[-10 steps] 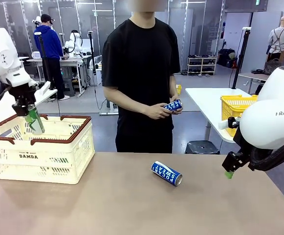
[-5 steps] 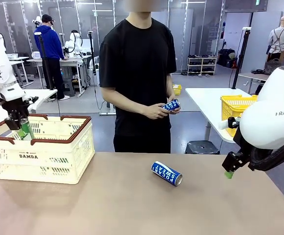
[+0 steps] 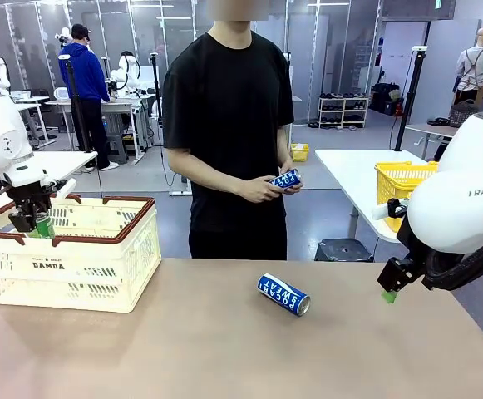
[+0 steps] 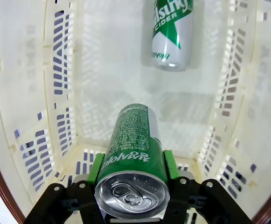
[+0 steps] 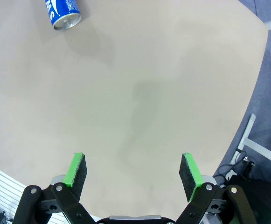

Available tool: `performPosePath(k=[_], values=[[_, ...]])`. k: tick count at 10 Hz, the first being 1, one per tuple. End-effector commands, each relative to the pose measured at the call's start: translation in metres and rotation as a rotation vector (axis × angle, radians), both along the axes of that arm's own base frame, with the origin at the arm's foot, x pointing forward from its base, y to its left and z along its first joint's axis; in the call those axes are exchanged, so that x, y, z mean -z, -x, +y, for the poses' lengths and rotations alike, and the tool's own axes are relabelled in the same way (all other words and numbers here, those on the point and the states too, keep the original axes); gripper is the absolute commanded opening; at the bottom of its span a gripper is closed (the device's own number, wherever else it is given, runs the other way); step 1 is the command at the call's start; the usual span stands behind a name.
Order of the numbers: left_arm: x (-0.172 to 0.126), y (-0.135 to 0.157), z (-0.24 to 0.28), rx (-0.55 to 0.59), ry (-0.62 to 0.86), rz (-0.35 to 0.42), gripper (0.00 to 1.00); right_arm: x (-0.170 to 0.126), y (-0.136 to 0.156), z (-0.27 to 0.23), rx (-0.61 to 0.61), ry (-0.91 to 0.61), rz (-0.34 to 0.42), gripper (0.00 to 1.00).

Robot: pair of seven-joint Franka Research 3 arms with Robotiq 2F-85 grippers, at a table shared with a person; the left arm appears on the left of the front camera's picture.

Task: Place the drinks into the Shopping basket.
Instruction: Pick up one drink and place it into the Shopping basket.

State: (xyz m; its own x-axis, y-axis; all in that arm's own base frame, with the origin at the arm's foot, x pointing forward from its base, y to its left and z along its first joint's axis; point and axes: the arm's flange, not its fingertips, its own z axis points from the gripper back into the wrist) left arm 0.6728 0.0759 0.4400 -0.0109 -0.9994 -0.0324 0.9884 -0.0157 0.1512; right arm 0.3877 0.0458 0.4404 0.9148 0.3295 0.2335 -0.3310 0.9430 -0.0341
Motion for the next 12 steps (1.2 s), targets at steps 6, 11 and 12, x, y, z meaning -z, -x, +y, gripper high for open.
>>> performPosePath(k=[6,11,12], values=[[0.034,-0.028,0.021,0.152,0.023,-0.055,0.58,0.001,0.002,-0.001,-0.004,0.004,0.001,1.0],[0.059,-0.034,0.019,0.173,-0.035,0.01,0.58,0.001,0.002,-0.001,-0.004,0.004,0.001,1.0],[0.062,-0.033,0.018,0.183,-0.031,0.023,0.58,0.001,0.002,-0.001,-0.004,0.004,0.001,1.0]])
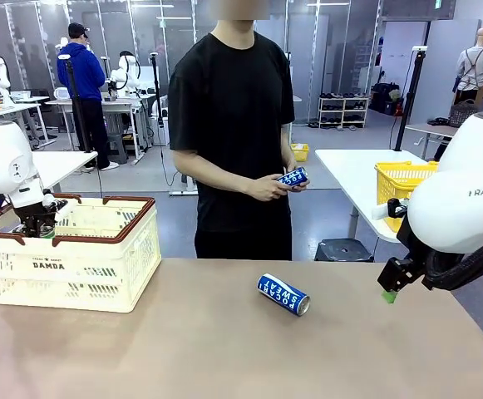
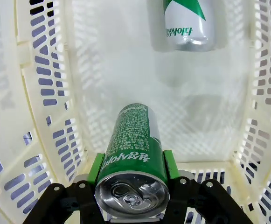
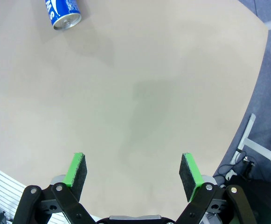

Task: Place the drinks into the Shopping basket.
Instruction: Pick up one drink and place it into the Shopping basket.

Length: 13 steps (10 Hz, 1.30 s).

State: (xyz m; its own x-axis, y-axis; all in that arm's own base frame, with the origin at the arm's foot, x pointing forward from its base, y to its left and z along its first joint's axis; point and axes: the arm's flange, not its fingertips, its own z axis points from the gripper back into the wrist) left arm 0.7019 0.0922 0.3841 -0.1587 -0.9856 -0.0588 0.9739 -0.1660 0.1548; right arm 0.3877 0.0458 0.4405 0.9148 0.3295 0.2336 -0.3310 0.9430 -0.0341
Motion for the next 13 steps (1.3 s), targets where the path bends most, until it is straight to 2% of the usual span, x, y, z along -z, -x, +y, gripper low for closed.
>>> performPosePath(k=[1,4,5,6,7,9,11,13], values=[[0.005,-0.003,0.0,0.048,-0.027,0.042,0.58,0.001,0.002,-0.001,-0.004,0.004,0.001,1.0],[-0.001,-0.001,-0.001,0.061,-0.014,0.068,0.58,0.001,0.002,-0.001,-0.004,0.004,0.001,1.0],[-0.002,-0.001,-0.002,0.054,-0.007,0.07,0.75,0.001,0.002,-0.001,-0.004,0.004,0.001,1.0],[-0.005,-0.002,-0.003,0.058,0.009,0.072,0.78,0.001,0.002,-0.001,-0.004,0.004,0.001,1.0],[-0.008,-0.001,-0.002,0.057,0.016,0.072,0.95,0.001,0.002,-0.001,-0.004,0.004,0.001,1.0],[-0.012,0.0,-0.001,0.054,0.01,0.067,1.0,0.001,0.002,-0.001,-0.004,0.004,0.001,1.0],[-0.021,0.002,-0.001,0.037,-0.006,0.053,1.0,0.001,0.002,-0.001,-0.004,0.004,0.001,1.0],[-0.01,0.001,-0.003,0.034,-0.012,0.057,1.0,0.001,0.002,-0.001,-0.004,0.004,0.001,1.0]])
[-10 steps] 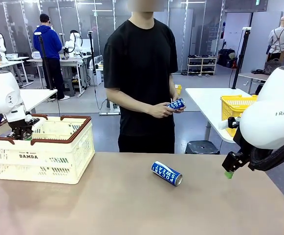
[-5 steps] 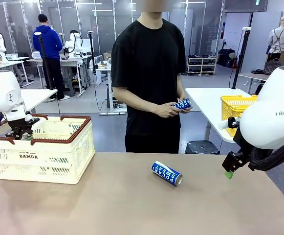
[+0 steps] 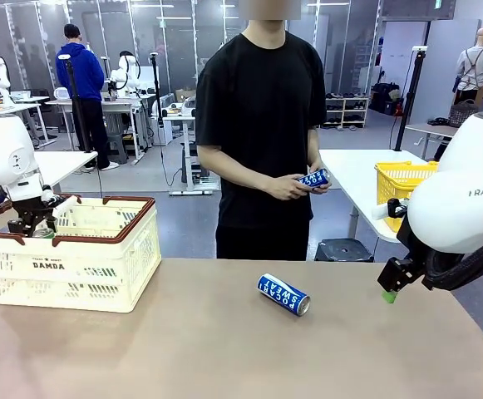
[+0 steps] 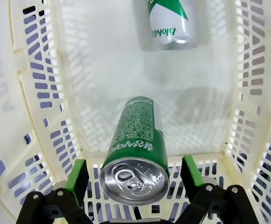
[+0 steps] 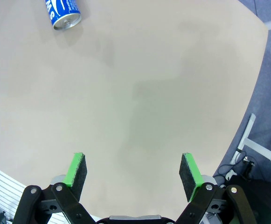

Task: Place the drinks into the Shopping basket.
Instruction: Pick up one drink and place it into the Shopping basket.

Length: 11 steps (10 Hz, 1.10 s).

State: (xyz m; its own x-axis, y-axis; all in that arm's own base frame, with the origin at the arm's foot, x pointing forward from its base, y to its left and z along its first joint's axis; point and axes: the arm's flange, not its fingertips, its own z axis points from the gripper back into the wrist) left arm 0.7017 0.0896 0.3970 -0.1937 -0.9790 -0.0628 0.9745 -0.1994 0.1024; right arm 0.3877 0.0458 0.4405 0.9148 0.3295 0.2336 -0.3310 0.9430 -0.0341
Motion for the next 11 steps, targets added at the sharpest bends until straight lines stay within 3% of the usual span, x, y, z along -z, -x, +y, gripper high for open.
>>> performPosePath(k=[1,8,11], values=[[0.003,0.001,-0.001,0.001,0.001,0.005,1.0,0.001,0.002,-0.001,-0.004,0.004,0.001,1.0],[0.001,0.0,0.0,0.0,0.0,0.002,1.0,0.001,0.002,-0.001,-0.004,0.004,0.001,1.0],[-0.021,0.007,-0.002,0.034,-0.027,0.005,1.0,0.001,0.002,-0.001,-0.004,0.004,0.001,1.0]])
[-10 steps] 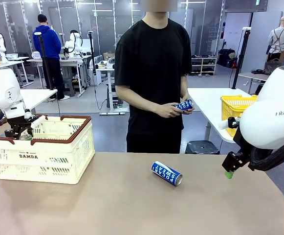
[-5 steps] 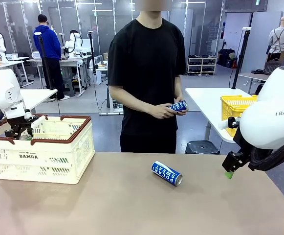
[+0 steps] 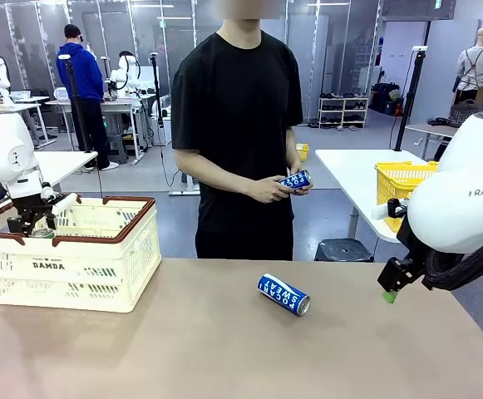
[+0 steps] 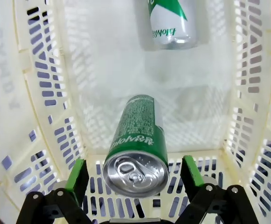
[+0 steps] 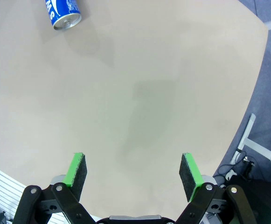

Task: Place the drinks into the Shopping basket.
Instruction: Pick up one drink and place it into the Shopping basket.

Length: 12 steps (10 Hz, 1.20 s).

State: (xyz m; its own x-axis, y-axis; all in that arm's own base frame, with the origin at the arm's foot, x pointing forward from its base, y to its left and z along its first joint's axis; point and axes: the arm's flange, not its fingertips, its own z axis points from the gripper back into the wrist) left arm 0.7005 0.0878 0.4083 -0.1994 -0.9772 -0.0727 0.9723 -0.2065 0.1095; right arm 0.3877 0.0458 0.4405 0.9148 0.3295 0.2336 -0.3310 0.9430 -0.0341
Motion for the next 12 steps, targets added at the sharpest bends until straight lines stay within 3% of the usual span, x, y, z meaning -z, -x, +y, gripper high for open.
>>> performPosePath(k=[1,6,8,12], values=[[-0.019,0.01,-0.002,0.031,-0.015,-0.011,1.0,0.001,0.002,-0.001,-0.004,0.004,0.001,1.0],[-0.083,0.038,-0.013,0.042,-0.009,-0.122,1.0,0.001,0.002,-0.001,-0.004,0.004,0.001,1.0],[-0.114,0.062,-0.038,0.076,0.087,-0.148,1.0,0.001,0.002,-0.001,-0.004,0.004,0.001,1.0],[-0.143,0.126,-0.109,0.26,0.296,-0.09,1.0,0.001,0.002,-0.001,-0.004,0.004,0.001,1.0]])
